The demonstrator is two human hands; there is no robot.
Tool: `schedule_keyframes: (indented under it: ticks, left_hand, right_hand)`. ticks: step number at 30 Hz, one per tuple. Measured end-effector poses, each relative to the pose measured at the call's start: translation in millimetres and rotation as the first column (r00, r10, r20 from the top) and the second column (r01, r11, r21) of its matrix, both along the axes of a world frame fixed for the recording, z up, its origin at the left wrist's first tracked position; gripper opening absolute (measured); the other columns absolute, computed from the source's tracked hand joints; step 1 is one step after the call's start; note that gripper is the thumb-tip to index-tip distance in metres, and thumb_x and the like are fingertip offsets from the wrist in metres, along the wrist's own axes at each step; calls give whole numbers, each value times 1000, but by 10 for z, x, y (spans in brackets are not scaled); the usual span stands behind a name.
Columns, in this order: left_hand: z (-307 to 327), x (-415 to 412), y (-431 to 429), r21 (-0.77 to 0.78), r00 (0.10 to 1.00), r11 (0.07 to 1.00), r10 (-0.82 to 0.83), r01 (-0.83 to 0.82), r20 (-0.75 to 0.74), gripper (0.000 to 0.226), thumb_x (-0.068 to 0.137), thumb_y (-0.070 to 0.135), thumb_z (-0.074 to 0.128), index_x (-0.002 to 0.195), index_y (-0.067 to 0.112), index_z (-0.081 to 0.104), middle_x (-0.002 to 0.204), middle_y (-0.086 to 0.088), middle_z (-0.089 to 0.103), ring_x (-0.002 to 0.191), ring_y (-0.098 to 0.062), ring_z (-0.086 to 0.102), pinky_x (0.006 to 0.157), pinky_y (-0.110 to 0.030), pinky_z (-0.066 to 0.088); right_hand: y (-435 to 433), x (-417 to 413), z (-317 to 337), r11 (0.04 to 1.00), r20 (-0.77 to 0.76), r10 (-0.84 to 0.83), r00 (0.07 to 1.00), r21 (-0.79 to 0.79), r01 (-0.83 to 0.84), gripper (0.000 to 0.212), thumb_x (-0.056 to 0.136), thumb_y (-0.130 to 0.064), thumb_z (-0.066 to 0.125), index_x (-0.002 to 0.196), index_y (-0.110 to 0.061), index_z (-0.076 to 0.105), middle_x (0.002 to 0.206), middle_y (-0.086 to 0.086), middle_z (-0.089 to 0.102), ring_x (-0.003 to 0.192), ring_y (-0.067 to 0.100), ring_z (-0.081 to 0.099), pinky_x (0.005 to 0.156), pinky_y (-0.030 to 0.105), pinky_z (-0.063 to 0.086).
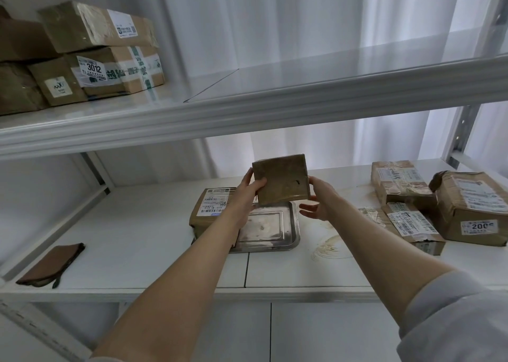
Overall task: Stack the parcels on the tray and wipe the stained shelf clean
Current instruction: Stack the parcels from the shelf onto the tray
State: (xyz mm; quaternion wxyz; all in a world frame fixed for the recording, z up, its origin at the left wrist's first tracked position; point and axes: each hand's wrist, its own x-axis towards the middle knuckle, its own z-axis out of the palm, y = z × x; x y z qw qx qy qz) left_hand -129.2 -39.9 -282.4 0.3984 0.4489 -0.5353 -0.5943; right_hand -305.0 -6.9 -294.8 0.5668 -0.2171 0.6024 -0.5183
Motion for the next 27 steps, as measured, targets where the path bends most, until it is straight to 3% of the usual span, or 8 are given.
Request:
schedule_keyframes:
  ticks: [5,8,12,15,18,21,24,27]
  left_hand:
    - [31,14,15,-35,1000,999,-5,6,28,51,94,14,51,140,33,40,129,-5,54,117,-21,53,90,-39,51]
    - [24,29,-8,-29,999,1000,9,-8,33,40,94,28,54,133,28,46,131,-5,54,123,-23,50,102,-49,43]
    - [38,1,-27,-8,998,998,64,-64,28,41,89,48,56,117,19,49,117,-3,61,112,-20,57,99,-47,45]
    - [-2,2,-50,-32,993,995,97,-95,73,45,85,51,61,114,19,49,117,-5,62,113,-23,57,100,-49,45]
    - [-27,17,-54,-40,989,992,123,-120,85,41,84,43,66,113,17,51,117,-7,62,107,-24,59,98,-46,48]
    - [-6,16,-34,-40,989,992,125,-122,77,43,84,39,67,115,15,50,115,-8,61,99,-21,59,91,-38,51]
    - [12,15,-15,-62,986,991,128,-122,103,48,81,42,69,116,17,49,116,-6,59,104,-23,58,91,-36,50]
    - [29,16,-1,-78,985,991,116,-107,129,59,78,40,73,125,15,47,123,-5,58,111,-25,57,96,-39,50]
  right_hand:
    - [59,-38,-50,998,192,58,980,-6,-58,31,97,-24,46,125,-15,55,106,17,65,91,30,66,69,37,58]
    - [80,-39,-74,996,227,45,973,-80,-28,33,101,-11,36,127,-21,53,99,17,63,87,30,64,66,38,59]
    - [94,2,-64,997,185,23,982,-71,-10,24,96,-3,34,108,-13,53,104,16,56,77,29,62,58,37,58]
    - [107,18,-47,999,116,11,993,-40,-6,15,92,-2,34,84,-6,47,98,14,51,81,29,59,73,40,57]
    - [112,22,-43,999,42,-20,999,-25,21,20,91,-1,35,77,-7,47,90,11,52,92,27,56,80,38,53]
    - [95,31,-50,999,0,-41,999,-14,41,21,92,1,39,78,-8,52,90,9,54,89,24,56,77,33,52]
    - [94,51,-58,1000,-16,-16,1000,-22,15,26,95,2,36,92,-10,58,95,8,55,85,22,55,79,34,52]
    - [112,78,-50,999,7,-5,1000,-40,5,31,97,3,34,89,-14,59,94,8,56,84,22,55,81,37,52]
